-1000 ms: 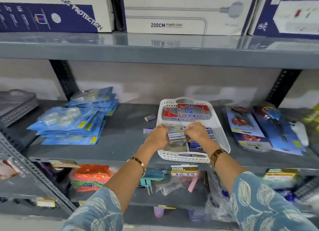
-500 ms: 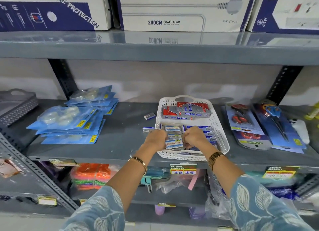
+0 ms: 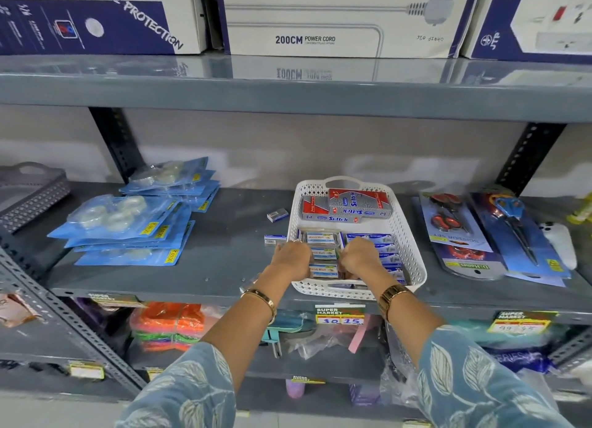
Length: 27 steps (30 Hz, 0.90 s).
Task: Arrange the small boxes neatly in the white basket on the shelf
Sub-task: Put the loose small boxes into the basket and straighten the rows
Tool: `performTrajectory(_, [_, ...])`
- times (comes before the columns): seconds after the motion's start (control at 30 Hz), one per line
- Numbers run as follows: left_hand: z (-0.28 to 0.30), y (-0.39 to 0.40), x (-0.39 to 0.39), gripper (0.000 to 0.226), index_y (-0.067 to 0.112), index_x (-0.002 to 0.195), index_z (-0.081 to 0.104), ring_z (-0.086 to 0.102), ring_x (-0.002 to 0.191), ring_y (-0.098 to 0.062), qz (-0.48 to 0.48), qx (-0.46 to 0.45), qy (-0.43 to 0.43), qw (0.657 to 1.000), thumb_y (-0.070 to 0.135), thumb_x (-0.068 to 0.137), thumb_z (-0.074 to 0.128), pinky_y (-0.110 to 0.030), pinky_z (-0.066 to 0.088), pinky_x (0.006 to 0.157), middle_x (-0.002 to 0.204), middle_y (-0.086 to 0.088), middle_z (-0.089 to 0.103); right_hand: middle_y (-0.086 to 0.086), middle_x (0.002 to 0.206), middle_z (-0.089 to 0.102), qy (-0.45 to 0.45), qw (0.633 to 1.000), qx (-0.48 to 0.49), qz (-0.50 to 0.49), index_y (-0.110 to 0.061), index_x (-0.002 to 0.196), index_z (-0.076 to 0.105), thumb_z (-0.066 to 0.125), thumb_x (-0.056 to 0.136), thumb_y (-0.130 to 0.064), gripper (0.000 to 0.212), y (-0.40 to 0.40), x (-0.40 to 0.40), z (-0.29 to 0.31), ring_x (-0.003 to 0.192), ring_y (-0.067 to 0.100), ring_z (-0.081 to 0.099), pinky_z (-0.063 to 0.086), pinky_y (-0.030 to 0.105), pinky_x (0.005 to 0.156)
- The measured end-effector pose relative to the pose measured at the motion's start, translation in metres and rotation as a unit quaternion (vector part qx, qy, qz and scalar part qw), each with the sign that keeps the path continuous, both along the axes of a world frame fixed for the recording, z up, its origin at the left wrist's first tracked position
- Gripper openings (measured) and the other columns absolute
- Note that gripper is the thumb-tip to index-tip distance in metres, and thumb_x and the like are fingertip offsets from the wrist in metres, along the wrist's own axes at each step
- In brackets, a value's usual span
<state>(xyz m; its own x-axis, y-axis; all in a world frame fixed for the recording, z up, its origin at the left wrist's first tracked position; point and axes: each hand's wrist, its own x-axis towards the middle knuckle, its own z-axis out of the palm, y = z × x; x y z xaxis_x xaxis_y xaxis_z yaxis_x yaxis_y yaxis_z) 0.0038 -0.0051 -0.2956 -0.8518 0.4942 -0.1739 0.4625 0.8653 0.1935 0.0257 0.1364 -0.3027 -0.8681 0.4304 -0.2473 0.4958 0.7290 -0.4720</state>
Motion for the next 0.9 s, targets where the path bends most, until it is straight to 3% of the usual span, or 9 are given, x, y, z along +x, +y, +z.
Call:
performTrajectory(0.23, [-0.001, 0.001, 0.000, 0.037, 0.012, 0.122, 0.062, 0.048, 0.123, -0.028, 0.010, -0.003, 0.011, 1.000, 0.017, 0.086, 0.066, -0.048, 0.027, 0.115, 0.127, -0.009, 0.059, 0.013, 0.099, 0.070, 0.012, 0.999, 0.036, 0.006, -0.003, 0.093, 0.063, 0.059, 0.086, -0.011, 0.011, 0.000, -0.004, -0.003, 0.089, 0.028, 0.066, 0.047, 0.030, 0.062])
performTrajectory(0.4, [0.002, 0.004, 0.002, 0.035, 0.008, 0.119, 0.061, 0.049, 0.121, -0.030, 0.013, -0.021, 0.027, 0.999, 0.017, 0.086, 0.065, -0.046, 0.029, 0.114, 0.124, -0.011, 0.058, 0.013, 0.105, 0.068, 0.008, 0.999, 0.041, 0.010, -0.005, 0.100, 0.060, 0.059, 0.087, -0.012, 0.015, -0.001, -0.006, -0.003, 0.094, 0.030, 0.065, 0.052, 0.035, 0.071])
performTrajectory(0.53, [0.007, -0.007, 0.005, 0.025, 0.009, 0.108, 0.069, 0.056, 0.111, -0.028, 0.031, 0.089, 0.074, 0.993, 0.006, 0.087, 0.056, -0.039, 0.047, 0.095, 0.118, -0.011, 0.061, 0.012, 0.107, 0.067, 0.027, 0.997, 0.073, 0.011, -0.007, 0.103, 0.059, 0.055, 0.087, -0.007, 0.017, -0.002, -0.008, 0.004, 0.096, 0.029, 0.063, 0.047, 0.033, 0.067])
performTrajectory(0.67, [0.012, -0.030, 0.003, 0.025, 0.008, 0.106, 0.069, 0.061, 0.104, -0.029, 0.120, 0.224, 0.085, 0.963, 0.001, 0.088, 0.055, -0.038, 0.051, 0.086, 0.118, -0.010, 0.062, 0.016, 0.105, 0.067, 0.077, 0.993, 0.082, 0.016, -0.004, 0.100, 0.065, 0.052, 0.087, -0.003, 0.019, -0.010, -0.013, 0.014, 0.095, 0.032, 0.064, 0.052, 0.035, 0.073])
performTrajectory(0.77, [0.010, -0.048, -0.001, 0.019, 0.005, 0.098, 0.068, 0.062, 0.099, -0.033, 0.158, 0.236, 0.080, 0.956, 0.001, 0.085, 0.054, -0.040, 0.053, 0.082, 0.110, -0.014, 0.063, 0.012, 0.102, 0.071, 0.109, 0.989, 0.082, 0.050, -0.007, 0.098, 0.070, 0.051, 0.088, -0.003, 0.022, -0.023, -0.017, 0.022, 0.095, 0.029, 0.067, 0.056, 0.035, 0.077])
performTrajectory(0.9, [0.003, -0.072, -0.003, 0.024, 0.007, 0.110, 0.065, 0.061, 0.103, -0.031, 0.197, 0.227, 0.068, 0.951, 0.012, 0.087, 0.061, -0.039, 0.053, 0.087, 0.118, -0.015, 0.062, 0.011, 0.100, 0.073, 0.167, 0.979, 0.070, 0.094, -0.009, 0.095, 0.071, 0.051, 0.089, -0.007, 0.021, -0.043, -0.023, 0.029, 0.093, 0.028, 0.067, 0.056, 0.036, 0.078])
